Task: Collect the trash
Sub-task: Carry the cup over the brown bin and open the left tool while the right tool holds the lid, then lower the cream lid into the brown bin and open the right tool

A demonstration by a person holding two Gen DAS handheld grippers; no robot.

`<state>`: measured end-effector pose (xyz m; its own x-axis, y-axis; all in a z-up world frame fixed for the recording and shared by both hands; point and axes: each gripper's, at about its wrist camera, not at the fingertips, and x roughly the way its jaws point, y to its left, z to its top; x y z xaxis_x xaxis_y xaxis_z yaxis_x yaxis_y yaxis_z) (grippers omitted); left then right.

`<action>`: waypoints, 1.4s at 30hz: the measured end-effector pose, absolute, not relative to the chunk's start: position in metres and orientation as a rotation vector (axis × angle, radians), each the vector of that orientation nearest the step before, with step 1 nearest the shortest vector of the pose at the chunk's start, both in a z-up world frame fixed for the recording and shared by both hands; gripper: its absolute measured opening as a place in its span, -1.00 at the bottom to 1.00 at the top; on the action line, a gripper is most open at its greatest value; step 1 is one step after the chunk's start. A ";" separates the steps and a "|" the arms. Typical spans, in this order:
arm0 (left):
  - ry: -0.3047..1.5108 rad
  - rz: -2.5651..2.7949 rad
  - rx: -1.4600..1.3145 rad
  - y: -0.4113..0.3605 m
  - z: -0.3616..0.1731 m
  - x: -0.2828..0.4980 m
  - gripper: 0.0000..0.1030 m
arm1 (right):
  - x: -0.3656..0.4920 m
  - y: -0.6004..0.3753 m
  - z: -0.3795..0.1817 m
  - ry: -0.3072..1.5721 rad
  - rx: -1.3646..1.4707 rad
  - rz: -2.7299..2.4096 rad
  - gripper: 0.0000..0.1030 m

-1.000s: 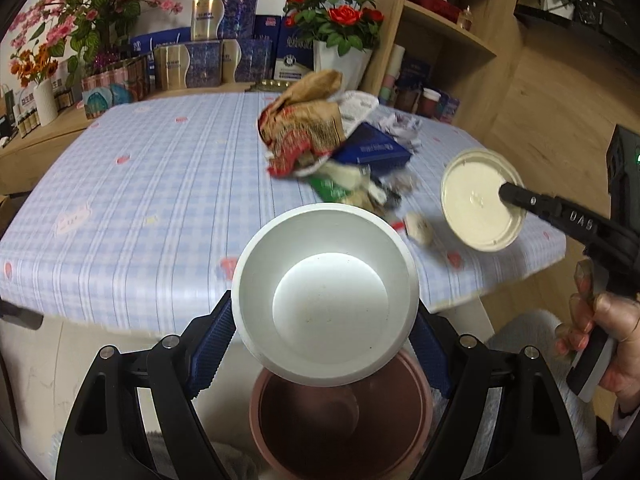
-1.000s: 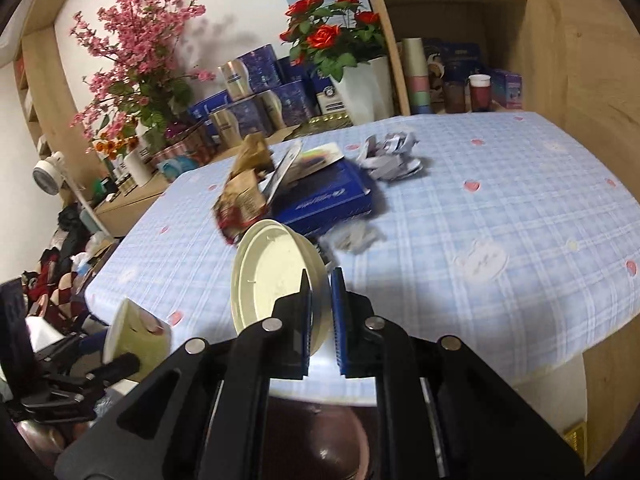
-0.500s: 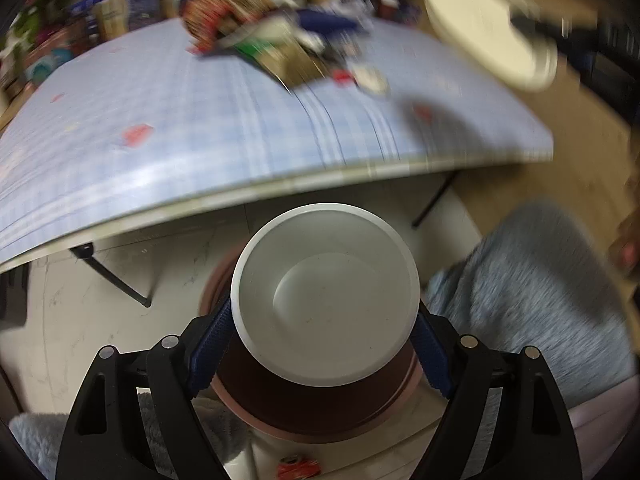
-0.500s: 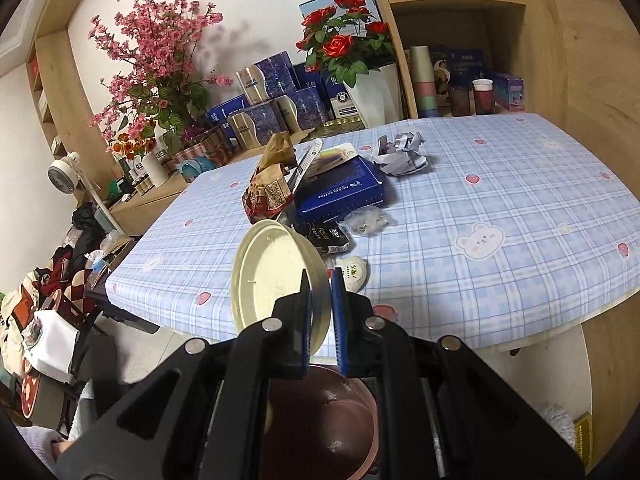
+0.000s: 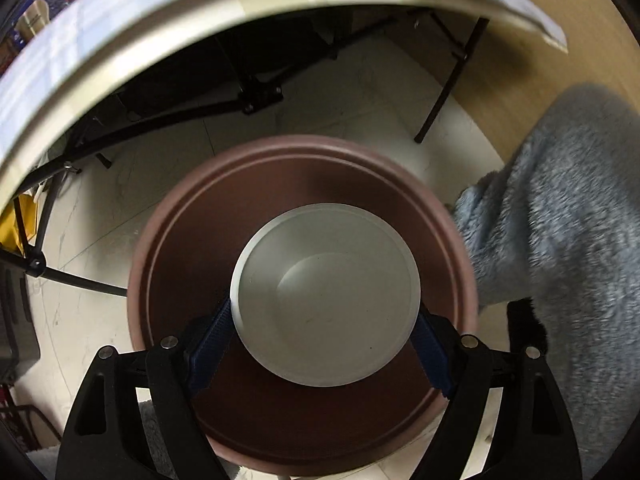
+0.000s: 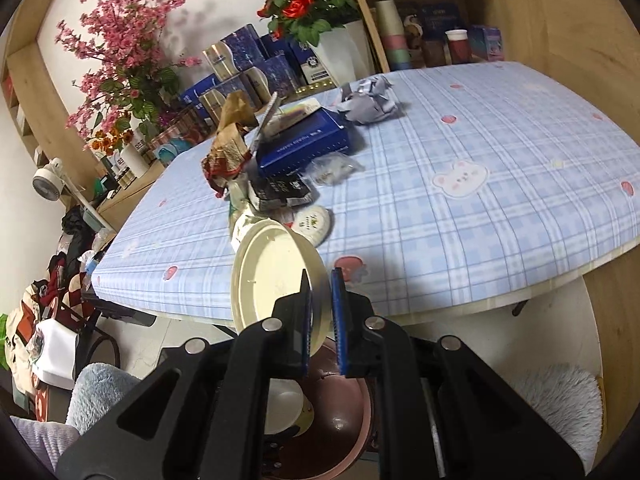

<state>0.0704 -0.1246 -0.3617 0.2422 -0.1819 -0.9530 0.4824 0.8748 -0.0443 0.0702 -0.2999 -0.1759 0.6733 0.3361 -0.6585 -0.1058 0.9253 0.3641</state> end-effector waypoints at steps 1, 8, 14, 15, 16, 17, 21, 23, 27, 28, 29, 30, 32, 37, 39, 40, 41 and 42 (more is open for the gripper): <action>1.262 -0.455 0.289 -0.126 -0.365 0.072 0.58 | 0.070 -0.300 -0.178 0.799 0.310 0.251 -0.75; 1.181 -0.424 0.222 -0.111 -0.352 0.080 0.89 | 0.068 -0.298 -0.189 0.824 0.323 0.242 -0.75; 1.047 -0.390 0.094 -0.084 -0.307 0.069 0.89 | 0.065 -0.291 -0.191 0.833 0.321 0.251 -0.75; 1.017 -0.386 0.077 -0.080 -0.298 0.066 0.89 | 0.065 -0.290 -0.192 0.836 0.319 0.254 -0.75; 0.972 -0.378 0.053 -0.074 -0.285 0.061 0.89 | 0.064 -0.288 -0.193 0.840 0.317 0.256 -0.75; 0.935 -0.370 0.033 -0.069 -0.273 0.056 0.89 | 0.064 -0.286 -0.194 0.844 0.317 0.258 -0.75; 0.796 -0.295 -0.031 -0.044 -0.237 0.039 0.89 | 0.062 -0.278 -0.200 0.869 0.309 0.274 -0.75; 0.744 -0.241 -0.056 -0.030 -0.222 0.034 0.89 | 0.061 -0.269 -0.205 0.897 0.298 0.292 -0.74; 0.636 -0.096 -0.093 0.000 -0.198 0.023 0.89 | 0.059 -0.247 -0.221 0.972 0.254 0.334 -0.75; 0.612 -0.055 -0.106 0.010 -0.193 0.020 0.89 | 0.059 -0.239 -0.226 0.995 0.227 0.347 -0.74; 0.592 -0.012 -0.115 0.019 -0.188 0.017 0.89 | 0.060 -0.231 -0.232 1.019 0.201 0.361 -0.74; 0.574 0.027 -0.119 0.027 -0.184 0.014 0.89 | 0.061 -0.224 -0.236 1.041 0.184 0.376 -0.74; 0.551 0.081 -0.124 0.041 -0.179 0.012 0.89 | 0.066 -0.210 -0.246 1.085 0.160 0.408 -0.74; 0.602 0.168 -0.161 0.070 -0.188 0.020 0.89 | 0.081 -0.175 -0.286 1.218 0.100 0.435 -0.74; 0.620 0.178 -0.152 0.073 -0.193 0.023 0.89 | 0.084 -0.167 -0.307 1.271 0.067 0.418 -0.74; 0.626 0.179 -0.142 0.072 -0.195 0.025 0.89 | 0.085 -0.165 -0.315 1.290 0.045 0.409 -0.74; 0.629 0.177 -0.136 0.073 -0.196 0.025 0.89 | 0.084 -0.163 -0.323 1.308 0.025 0.402 -0.74; 0.631 0.171 -0.125 0.071 -0.197 0.025 0.89 | 0.084 -0.163 -0.330 1.331 0.018 0.396 -0.74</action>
<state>0.0253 0.0713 -0.1973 0.7939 0.1203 -0.5961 -0.1965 0.9784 -0.0643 0.0838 -0.1627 -0.3299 0.1816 0.2906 -0.9394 -0.2705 0.9332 0.2364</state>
